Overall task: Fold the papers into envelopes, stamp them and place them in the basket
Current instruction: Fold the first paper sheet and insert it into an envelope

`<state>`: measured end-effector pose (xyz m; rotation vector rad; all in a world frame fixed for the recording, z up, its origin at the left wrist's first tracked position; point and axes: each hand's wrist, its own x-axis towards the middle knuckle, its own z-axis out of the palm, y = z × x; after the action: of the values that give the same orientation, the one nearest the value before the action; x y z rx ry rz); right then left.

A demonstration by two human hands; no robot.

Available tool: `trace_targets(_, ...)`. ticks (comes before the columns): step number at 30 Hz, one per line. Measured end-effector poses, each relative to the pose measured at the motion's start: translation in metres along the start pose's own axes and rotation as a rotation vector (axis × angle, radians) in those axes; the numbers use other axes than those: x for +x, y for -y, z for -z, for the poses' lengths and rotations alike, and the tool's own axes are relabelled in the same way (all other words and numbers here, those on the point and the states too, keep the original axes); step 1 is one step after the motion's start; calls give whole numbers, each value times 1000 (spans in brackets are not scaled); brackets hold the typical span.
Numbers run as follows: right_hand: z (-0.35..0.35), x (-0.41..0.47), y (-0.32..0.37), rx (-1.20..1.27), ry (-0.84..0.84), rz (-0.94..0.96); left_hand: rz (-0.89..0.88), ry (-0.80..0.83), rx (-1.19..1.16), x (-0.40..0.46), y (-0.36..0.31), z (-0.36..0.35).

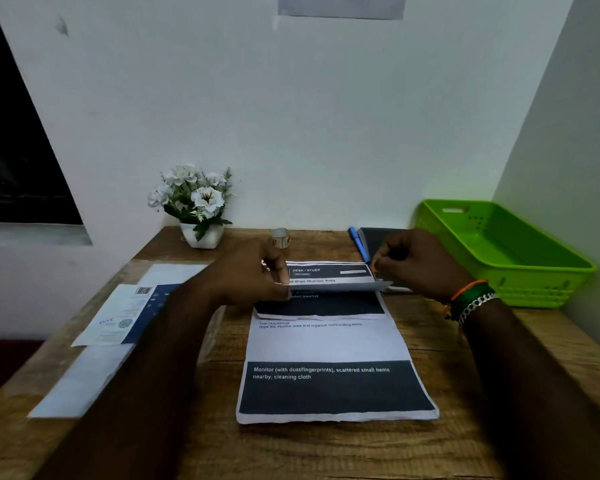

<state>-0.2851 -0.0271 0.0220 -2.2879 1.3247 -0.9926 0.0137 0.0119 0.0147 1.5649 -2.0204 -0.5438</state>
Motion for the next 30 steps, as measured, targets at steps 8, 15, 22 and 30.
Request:
trace_targets(8,-32,-6,10,-250,328,5,22,142,189,0,-2,-13)
trace_targets(15,-42,-6,17,-261,257,42,-65,12,204,11,-7,-42)
trace_targets(22,-73,-7,28,-255,285,102,-69,30,164,13,-10,-50)
trace_targets(30,-40,-3,15,-308,237,-154,69,26,157,14,-5,-42)
